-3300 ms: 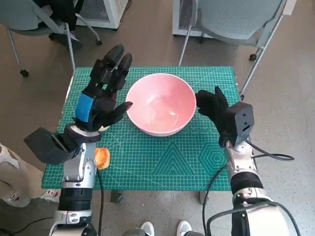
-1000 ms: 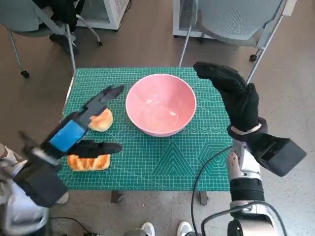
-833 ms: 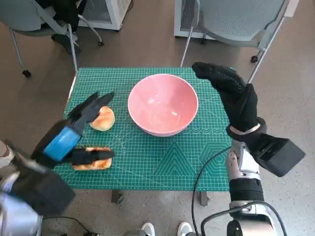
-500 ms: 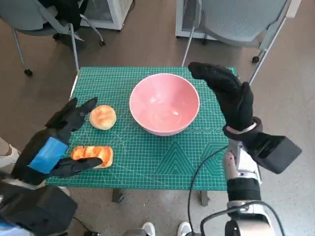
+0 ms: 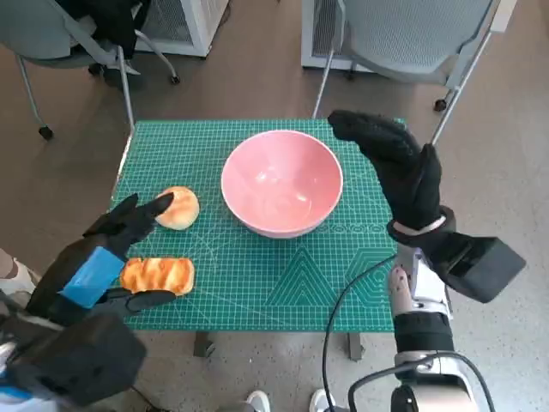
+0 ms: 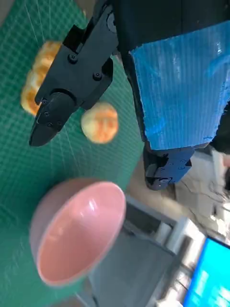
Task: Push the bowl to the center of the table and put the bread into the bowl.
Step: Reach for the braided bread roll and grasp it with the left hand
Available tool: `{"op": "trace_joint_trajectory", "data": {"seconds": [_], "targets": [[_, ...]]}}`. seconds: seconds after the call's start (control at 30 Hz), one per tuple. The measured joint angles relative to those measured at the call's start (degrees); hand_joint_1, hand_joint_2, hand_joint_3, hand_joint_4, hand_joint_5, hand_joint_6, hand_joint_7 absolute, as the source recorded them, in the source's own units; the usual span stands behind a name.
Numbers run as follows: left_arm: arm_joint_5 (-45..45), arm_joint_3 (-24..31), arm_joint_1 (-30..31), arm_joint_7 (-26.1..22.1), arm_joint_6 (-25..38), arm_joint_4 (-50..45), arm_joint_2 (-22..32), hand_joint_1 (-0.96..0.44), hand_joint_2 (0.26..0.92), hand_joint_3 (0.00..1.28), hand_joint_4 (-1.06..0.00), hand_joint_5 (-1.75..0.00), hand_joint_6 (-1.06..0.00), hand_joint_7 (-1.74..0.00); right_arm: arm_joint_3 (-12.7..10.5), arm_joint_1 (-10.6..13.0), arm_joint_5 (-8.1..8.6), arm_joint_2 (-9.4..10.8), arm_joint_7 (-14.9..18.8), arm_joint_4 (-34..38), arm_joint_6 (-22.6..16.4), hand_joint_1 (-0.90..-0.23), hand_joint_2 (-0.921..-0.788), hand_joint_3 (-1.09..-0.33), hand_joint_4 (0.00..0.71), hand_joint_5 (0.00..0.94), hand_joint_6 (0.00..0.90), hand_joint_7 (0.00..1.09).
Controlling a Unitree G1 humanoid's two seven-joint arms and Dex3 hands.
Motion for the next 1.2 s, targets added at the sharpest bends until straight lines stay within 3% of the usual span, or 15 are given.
{"op": "trace_joint_trajectory", "data": {"seconds": [0.3, 1.2], "targets": [[6.52, -8.06, -2.81, -3.49, 4.99, 3.51, 2.8, -0.11, 0.705, 0.0, -0.17, 0.0, -0.41, -0.02, 0.05, 0.0, 0.14, 0.23, 0.16, 0.01, 0.46, -0.679, -0.921, -0.886, 0.096, 0.006, 0.094, 0.13], [10.43, -16.16, -7.6, -4.31, 4.85, 17.8, 2.52, -0.16, 0.714, 0.0, -0.16, 0.0, -0.4, 0.0, 0.01, 0.0, 0.19, 0.63, 0.78, 0.47, 0.53, -0.669, -0.921, -0.89, 0.096, 0.003, 0.078, 0.16]]}}
